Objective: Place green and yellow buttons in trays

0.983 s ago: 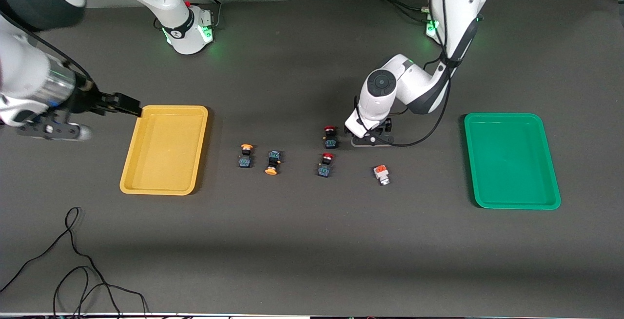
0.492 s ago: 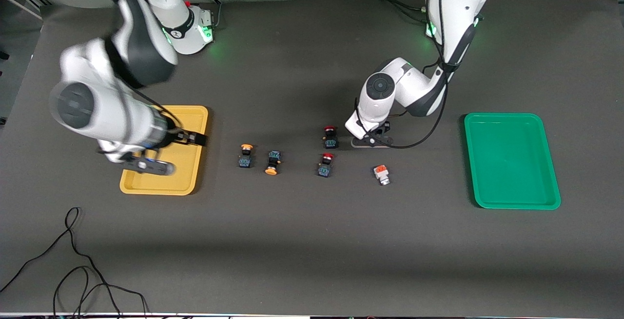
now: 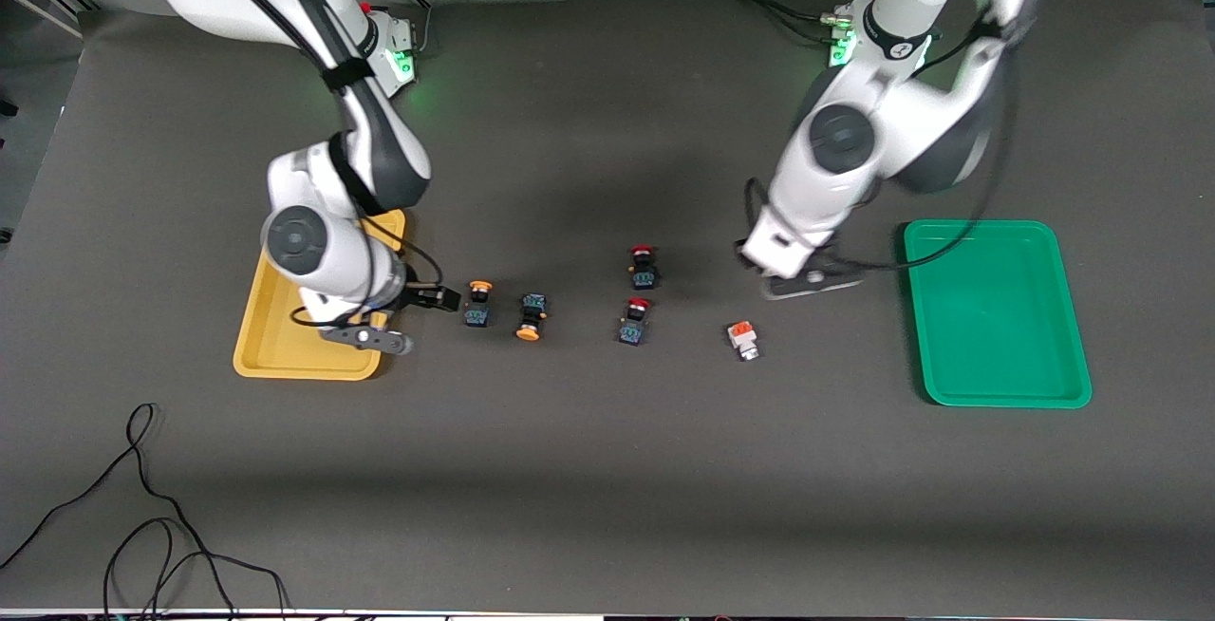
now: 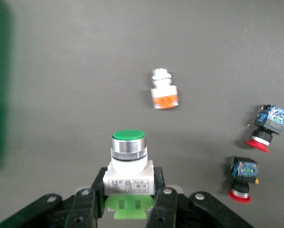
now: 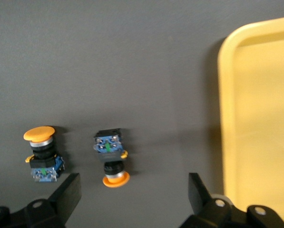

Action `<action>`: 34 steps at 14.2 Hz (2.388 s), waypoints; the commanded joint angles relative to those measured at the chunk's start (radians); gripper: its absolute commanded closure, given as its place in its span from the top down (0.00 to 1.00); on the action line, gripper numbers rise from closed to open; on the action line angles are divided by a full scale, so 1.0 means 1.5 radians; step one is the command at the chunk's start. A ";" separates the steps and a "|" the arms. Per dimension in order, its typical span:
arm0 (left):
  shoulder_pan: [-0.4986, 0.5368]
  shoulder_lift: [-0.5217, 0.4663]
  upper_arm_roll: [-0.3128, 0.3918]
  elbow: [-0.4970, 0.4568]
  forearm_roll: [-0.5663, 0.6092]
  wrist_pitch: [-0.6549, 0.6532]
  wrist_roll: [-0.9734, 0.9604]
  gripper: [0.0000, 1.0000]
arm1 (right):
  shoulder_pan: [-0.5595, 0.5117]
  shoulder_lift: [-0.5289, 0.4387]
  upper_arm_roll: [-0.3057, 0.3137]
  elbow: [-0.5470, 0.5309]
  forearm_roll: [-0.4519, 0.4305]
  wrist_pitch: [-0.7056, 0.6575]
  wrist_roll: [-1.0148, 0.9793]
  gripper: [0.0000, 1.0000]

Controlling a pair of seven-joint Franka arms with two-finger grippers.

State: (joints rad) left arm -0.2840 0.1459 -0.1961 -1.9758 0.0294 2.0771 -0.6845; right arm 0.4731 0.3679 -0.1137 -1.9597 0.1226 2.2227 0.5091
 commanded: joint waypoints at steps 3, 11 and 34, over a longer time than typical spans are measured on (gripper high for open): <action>0.228 -0.064 -0.001 -0.004 -0.028 -0.115 0.251 0.00 | 0.038 0.072 -0.007 0.004 0.008 0.086 0.023 1.00; 0.406 0.036 0.000 -0.132 0.039 0.162 0.483 0.00 | 0.073 0.144 -0.008 0.004 0.008 0.162 0.030 1.00; 0.119 0.167 -0.011 0.134 0.066 -0.029 0.200 1.00 | 0.034 -0.126 -0.254 -0.117 0.008 -0.049 -0.377 0.00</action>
State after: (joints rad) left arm 0.0205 0.3569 -0.2300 -1.7933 0.1303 1.9976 -0.2391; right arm 0.5084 0.1840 -0.4854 -2.0330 0.1230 2.0302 -0.0162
